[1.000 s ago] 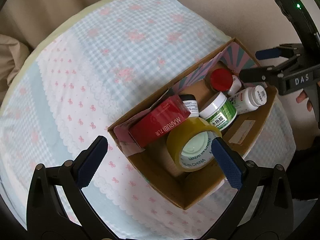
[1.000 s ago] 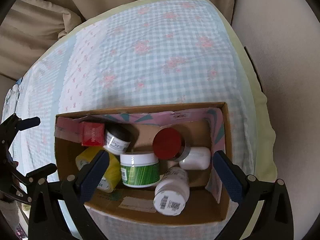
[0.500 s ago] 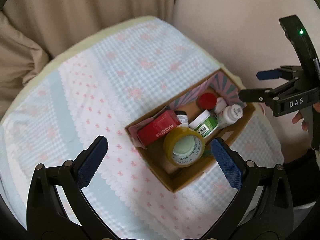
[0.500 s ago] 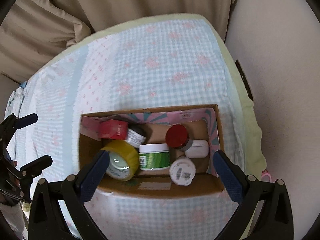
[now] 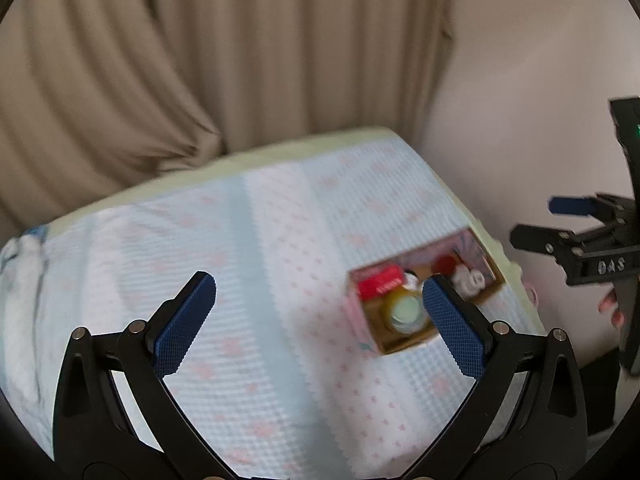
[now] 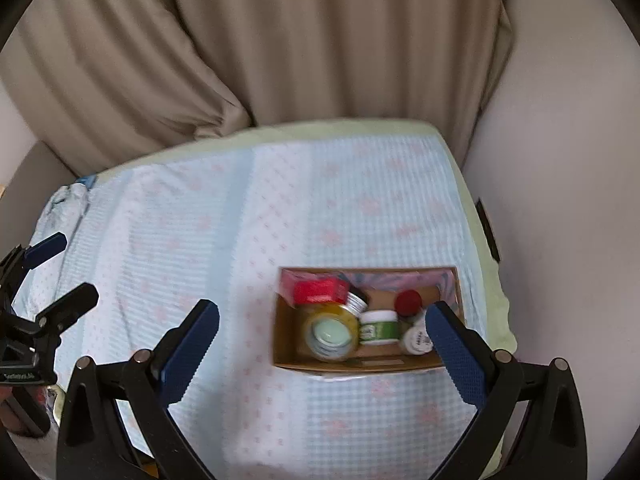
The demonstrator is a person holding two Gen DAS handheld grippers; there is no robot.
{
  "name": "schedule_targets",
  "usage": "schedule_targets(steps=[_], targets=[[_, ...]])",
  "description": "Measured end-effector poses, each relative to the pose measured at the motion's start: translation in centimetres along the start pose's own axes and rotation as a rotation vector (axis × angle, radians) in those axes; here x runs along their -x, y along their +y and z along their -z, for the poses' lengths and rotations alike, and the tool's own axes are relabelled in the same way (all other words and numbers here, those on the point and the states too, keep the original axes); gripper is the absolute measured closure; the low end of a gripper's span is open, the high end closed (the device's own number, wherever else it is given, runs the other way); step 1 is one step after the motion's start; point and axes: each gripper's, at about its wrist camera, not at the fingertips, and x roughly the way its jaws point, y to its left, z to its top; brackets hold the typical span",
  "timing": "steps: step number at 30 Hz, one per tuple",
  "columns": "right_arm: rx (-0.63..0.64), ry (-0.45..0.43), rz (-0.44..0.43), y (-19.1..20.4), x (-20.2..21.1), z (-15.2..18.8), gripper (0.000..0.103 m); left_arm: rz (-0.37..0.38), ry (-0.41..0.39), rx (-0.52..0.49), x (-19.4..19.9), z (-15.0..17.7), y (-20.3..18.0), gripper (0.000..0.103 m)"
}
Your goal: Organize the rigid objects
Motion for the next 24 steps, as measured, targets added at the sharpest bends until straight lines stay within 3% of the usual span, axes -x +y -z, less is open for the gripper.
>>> schedule_targets(steps=[3,10,18,24], targets=[[0.034,-0.06,0.005,3.5,3.6,0.4,0.0,-0.074,-0.071,0.055,4.4,0.8,2.1,0.0],[0.075,-0.206,0.016,9.0,9.3,2.5,0.0,-0.173,-0.195,0.173,12.2,3.6,5.3,0.0],[0.055,-0.246,0.051,11.5,10.6,5.8,0.0,-0.186,-0.208,0.214,14.0,6.3,6.2,0.0],[0.033,-0.245,0.068,11.8,10.7,6.4,0.0,-0.21,-0.217,0.192,13.9,6.6,5.8,0.0]])
